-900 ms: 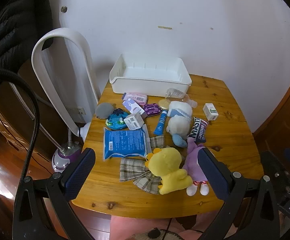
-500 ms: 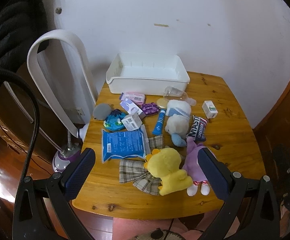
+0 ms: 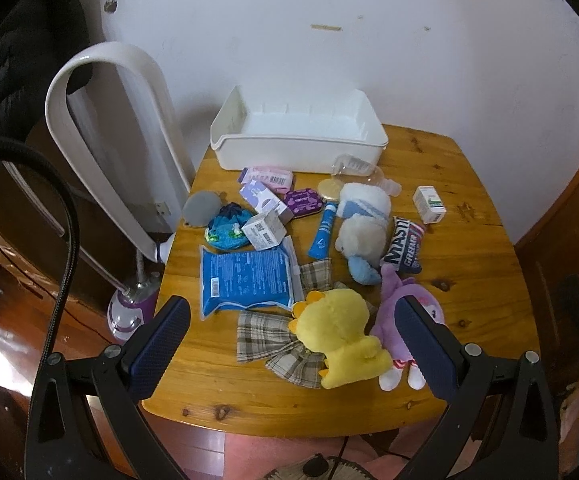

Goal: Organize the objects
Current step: 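Move both grippers toward the yellow duck and purple plush doll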

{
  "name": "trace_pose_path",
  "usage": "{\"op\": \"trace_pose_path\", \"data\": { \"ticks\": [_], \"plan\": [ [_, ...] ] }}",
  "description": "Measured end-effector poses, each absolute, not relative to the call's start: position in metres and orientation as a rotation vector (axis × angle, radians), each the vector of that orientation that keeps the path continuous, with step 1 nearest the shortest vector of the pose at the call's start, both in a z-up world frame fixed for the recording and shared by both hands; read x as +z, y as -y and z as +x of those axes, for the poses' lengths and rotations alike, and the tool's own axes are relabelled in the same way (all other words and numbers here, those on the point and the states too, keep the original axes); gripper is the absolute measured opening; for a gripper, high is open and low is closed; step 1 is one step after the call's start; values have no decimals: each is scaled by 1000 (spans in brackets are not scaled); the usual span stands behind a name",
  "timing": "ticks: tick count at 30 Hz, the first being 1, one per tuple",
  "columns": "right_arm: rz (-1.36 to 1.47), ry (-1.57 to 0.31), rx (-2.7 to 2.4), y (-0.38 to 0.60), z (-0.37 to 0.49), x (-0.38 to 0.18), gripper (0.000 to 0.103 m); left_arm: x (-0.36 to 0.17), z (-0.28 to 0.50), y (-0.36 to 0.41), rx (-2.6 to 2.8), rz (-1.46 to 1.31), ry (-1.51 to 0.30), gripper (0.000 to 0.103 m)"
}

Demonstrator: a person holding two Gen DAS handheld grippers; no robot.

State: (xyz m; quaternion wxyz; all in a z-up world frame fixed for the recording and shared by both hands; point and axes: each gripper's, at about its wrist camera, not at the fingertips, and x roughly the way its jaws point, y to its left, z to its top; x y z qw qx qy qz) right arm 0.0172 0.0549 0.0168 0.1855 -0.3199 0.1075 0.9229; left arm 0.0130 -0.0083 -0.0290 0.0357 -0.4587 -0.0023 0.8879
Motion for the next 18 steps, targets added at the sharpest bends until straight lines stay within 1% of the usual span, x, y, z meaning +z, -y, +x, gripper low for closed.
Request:
{"op": "trace_pose_path", "data": {
  "ticks": [12, 18],
  "plan": [
    [-952, -310, 2622, -58, 2, 9, 103, -31, 6, 5, 2715, -1431, 3, 102],
    [-987, -343, 2629, -60, -2, 3, 103, -31, 4, 5, 2717, -1435, -12, 102]
  ]
}}
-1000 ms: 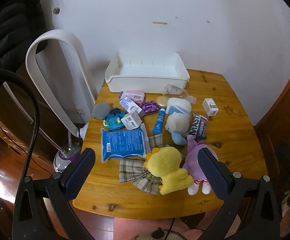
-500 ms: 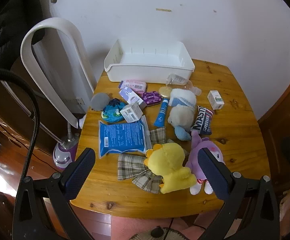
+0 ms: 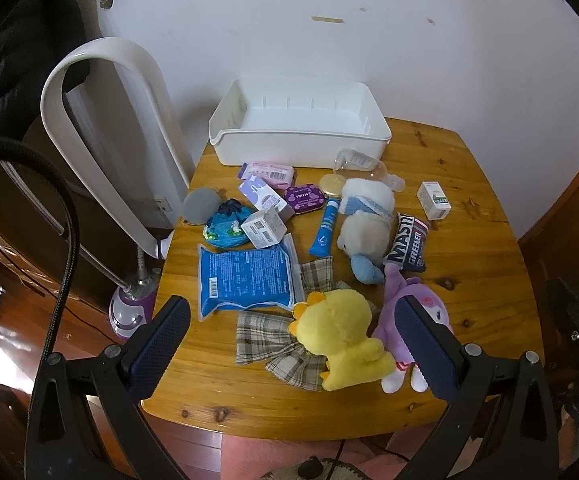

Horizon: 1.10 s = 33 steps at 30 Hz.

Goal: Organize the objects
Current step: 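Move both grippers toward the yellow duck and purple plush doll, then grasp the yellow duck with the left gripper while the right grasps the purple doll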

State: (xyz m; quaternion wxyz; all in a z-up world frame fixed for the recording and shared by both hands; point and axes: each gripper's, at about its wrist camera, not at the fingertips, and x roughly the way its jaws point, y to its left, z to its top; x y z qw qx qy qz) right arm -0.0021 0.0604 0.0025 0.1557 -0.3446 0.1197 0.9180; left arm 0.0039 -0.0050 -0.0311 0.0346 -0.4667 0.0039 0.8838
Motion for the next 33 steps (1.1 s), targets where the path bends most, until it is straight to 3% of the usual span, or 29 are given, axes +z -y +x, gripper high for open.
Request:
{"op": "trace_pose_path", "data": {
  "ticks": [33],
  "plan": [
    [-1266, -470, 2523, -81, -40, -52, 103, -79, -23, 5, 2612, -1575, -30, 102]
  ]
}}
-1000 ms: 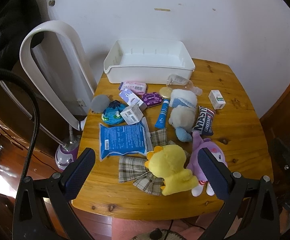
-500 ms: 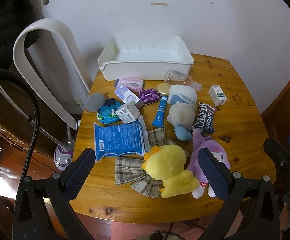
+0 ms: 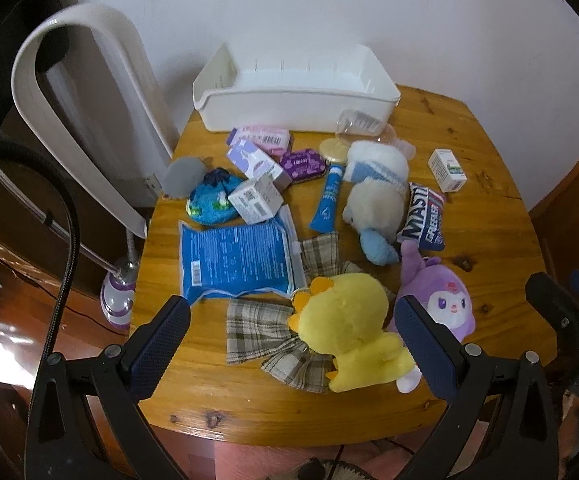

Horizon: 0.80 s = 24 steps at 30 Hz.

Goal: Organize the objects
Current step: 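Grasp the yellow duck with the left gripper while the right grasps the purple doll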

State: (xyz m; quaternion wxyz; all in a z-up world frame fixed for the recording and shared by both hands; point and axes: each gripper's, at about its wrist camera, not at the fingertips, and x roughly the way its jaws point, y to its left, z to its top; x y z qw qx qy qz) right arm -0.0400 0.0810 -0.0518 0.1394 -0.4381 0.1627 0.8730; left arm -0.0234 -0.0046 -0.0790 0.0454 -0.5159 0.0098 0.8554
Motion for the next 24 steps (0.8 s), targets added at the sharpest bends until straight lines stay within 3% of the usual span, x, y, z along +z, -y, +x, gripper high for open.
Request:
{"op": "trace_pose_path", "data": {
  "ticks": [5, 9, 15, 24],
  "plan": [
    [-1312, -473, 2491, -87, -47, -66, 103, -99, -29, 17, 2582, -1645, 1, 101],
    [-1377, -463, 2460, -91, -56, -83, 103, -117, -34, 28, 2549, -1722, 51, 92],
    [-1532, -446, 2438, -87, -68, -114, 103, -148, -40, 38, 2451, -1848, 130, 92],
    [-1699, -650, 2368, -96, -77, -160, 101, -152, -39, 8, 2300, -1814, 171, 90]
  ]
}}
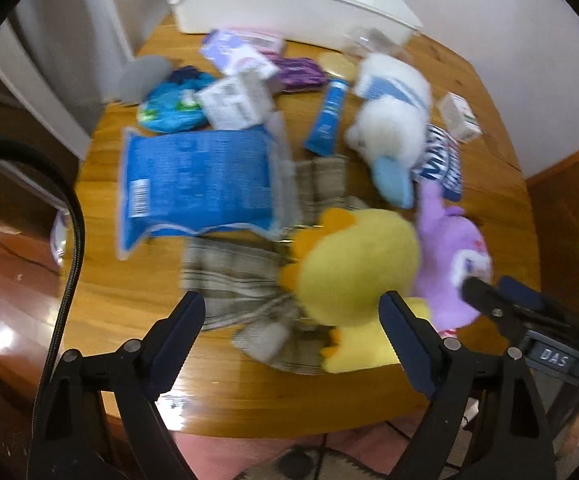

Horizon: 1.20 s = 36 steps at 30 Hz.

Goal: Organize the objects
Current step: 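Grasp the yellow duck with the left gripper while the right grasps the purple doll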

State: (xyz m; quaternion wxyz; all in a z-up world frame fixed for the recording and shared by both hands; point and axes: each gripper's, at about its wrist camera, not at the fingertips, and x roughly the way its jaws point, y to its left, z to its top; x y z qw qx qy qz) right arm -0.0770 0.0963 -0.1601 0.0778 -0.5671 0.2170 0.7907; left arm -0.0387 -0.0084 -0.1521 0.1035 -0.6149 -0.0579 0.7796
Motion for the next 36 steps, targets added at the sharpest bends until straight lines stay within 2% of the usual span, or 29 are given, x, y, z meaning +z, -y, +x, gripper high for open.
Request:
{"op": "trace_pose_path", "data": {
  "ticks": [4, 5, 10, 12, 13, 14, 17, 21, 24, 29, 36],
  "plan": [
    [-1696, -675, 2396, -96, -80, -163, 100, -161, -46, -10, 2215, -1828, 193, 90],
    [-1703, -694, 2399, -96, -81, -164, 96, -164, -48, -13, 2208, -1828, 196, 89],
    [-1751, -917, 2374, -111, -84, -179, 92, -174, -60, -12, 2155, -1843, 299, 89],
    [-1775, -1020, 2378, -113, -85, -184, 85, -182, -64, -10, 2139, -1876, 334, 89],
    [-1780, -1058, 2393, -112, -85, -184, 75, -187, -65, -8, 2132, -1894, 347, 88],
    [-1788, -1086, 2412, -111, -85, -184, 69, -192, -66, -7, 2119, -1903, 370, 88],
    [-1774, -989, 2453, -103, -85, -176, 66, -197, -67, -4, 2097, -1906, 424, 86],
    [-1746, -916, 2480, -99, -81, -168, 63, -188, -66, -9, 2115, -1856, 396, 69],
    [-1712, -885, 2494, -98, -78, -162, 61, -180, -63, -14, 2146, -1828, 357, 63],
    [-1640, -840, 2535, -98, -73, -146, 60, -165, -57, -15, 2177, -1786, 348, 60],
    [-1532, -809, 2591, -104, -61, -118, 60, -117, -49, 6, 2294, -1617, 337, 59]
  ]
}}
